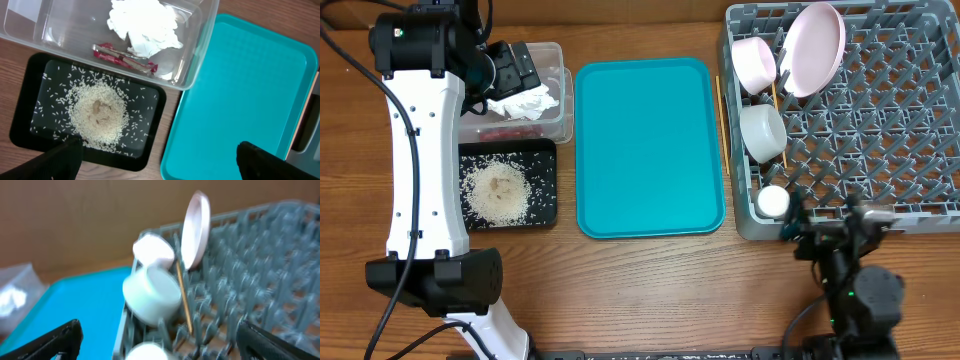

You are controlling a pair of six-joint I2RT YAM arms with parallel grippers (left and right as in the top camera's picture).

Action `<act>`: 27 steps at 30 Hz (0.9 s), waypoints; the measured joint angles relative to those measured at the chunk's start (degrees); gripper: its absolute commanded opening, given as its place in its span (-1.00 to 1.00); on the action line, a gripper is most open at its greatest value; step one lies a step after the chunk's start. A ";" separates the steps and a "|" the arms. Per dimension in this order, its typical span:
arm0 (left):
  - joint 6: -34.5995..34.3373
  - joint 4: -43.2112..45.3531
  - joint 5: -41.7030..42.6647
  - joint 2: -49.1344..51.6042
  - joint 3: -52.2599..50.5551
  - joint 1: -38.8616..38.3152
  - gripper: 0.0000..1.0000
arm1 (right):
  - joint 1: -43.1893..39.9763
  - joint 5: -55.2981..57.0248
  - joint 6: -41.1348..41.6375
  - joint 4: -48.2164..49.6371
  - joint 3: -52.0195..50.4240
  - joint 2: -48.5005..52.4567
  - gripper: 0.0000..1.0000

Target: Sort waste into correct bins and load items into the dishwasher

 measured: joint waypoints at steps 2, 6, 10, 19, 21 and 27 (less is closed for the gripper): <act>0.00 0.00 0.02 0.00 0.00 0.00 1.00 | 0.00 -0.83 0.00 2.43 -3.37 -1.73 1.00; 0.00 0.00 0.00 0.00 0.00 0.00 1.00 | 0.00 -1.95 0.00 6.45 -7.28 -4.37 1.00; 0.00 0.00 0.00 0.00 0.00 0.00 0.99 | 0.00 -2.23 0.00 7.26 -9.73 -6.73 1.00; 0.00 0.00 0.02 0.00 0.00 0.00 1.00 | 0.00 -1.99 -2.14 8.09 -11.34 -10.99 1.00; 0.00 0.00 0.00 0.00 0.00 0.00 1.00 | 0.00 -1.95 -2.54 8.09 -11.34 -10.99 1.00; 0.00 0.00 0.00 0.00 0.00 0.00 1.00 | 0.00 -1.95 -2.93 8.09 -11.34 -10.99 1.00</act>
